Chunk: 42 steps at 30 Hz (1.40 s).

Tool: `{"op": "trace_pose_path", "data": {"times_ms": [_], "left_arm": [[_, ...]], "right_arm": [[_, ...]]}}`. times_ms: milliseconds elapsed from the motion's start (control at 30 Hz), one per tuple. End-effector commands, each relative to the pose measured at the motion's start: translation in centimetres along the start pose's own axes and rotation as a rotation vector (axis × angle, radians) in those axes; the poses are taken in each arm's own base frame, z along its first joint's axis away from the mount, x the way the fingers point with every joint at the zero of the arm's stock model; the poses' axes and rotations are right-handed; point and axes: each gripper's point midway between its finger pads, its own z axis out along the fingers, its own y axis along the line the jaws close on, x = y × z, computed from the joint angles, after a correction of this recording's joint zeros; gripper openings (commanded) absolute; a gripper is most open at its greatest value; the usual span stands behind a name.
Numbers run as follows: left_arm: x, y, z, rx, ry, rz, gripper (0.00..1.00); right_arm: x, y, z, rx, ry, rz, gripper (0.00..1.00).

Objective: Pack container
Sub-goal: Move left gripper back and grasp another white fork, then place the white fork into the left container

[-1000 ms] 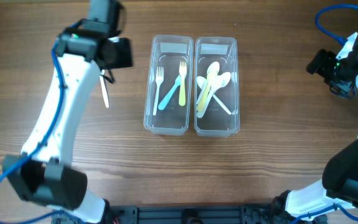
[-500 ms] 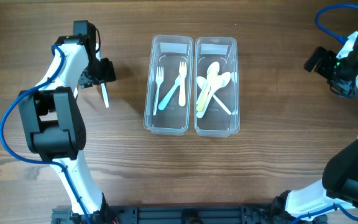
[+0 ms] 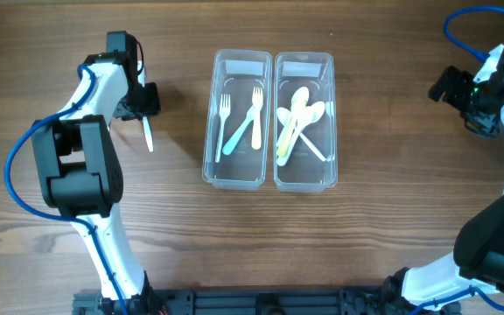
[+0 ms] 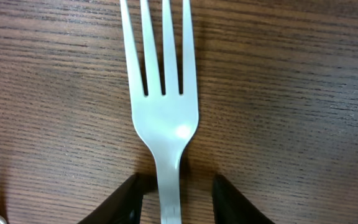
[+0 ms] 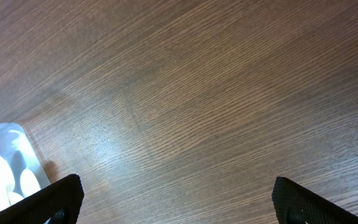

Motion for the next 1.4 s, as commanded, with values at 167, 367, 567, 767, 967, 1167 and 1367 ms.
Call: {"op": "trace_pose_path", "data": {"times_ms": [167,367,567,767,967,1167,1367], "left_arm": [[1.5,-0.2,1.0,0.007,0.066,0.012,0.08],[1.3,-0.3,-3.6,-0.028,0.07,0.032,0.04],[-0.3,-5.5,-15.8,0.051,-0.124,0.078,0.04],[3.2,-15.6,-21.9,0.173,-0.256,0.259,0.07],[5.4,-20.3,-16.7,0.173,-0.159,0.267,0.11],[5.6,-20.9,-11.8,0.135,-0.076,0.278,0.34],[4.5,-18.9,-18.8,0.145,-0.169,0.266,0.42]], "right_arm": [[0.4,0.2,0.4,-0.006,0.018,-0.002,0.97],[0.4,0.2,0.4,-0.007,0.018,-0.002,0.97],[0.3,0.2,0.4,-0.007,0.017,-0.002,0.97],[0.3,0.2,0.4,-0.007,0.015,-0.002,0.97],[0.3,0.2,0.4,-0.007,0.015,-0.002,0.96],[0.3,0.2,0.4,-0.007,0.014,-0.004,0.97],[0.1,0.2,0.4,-0.009,0.007,-0.005,0.96]]}}
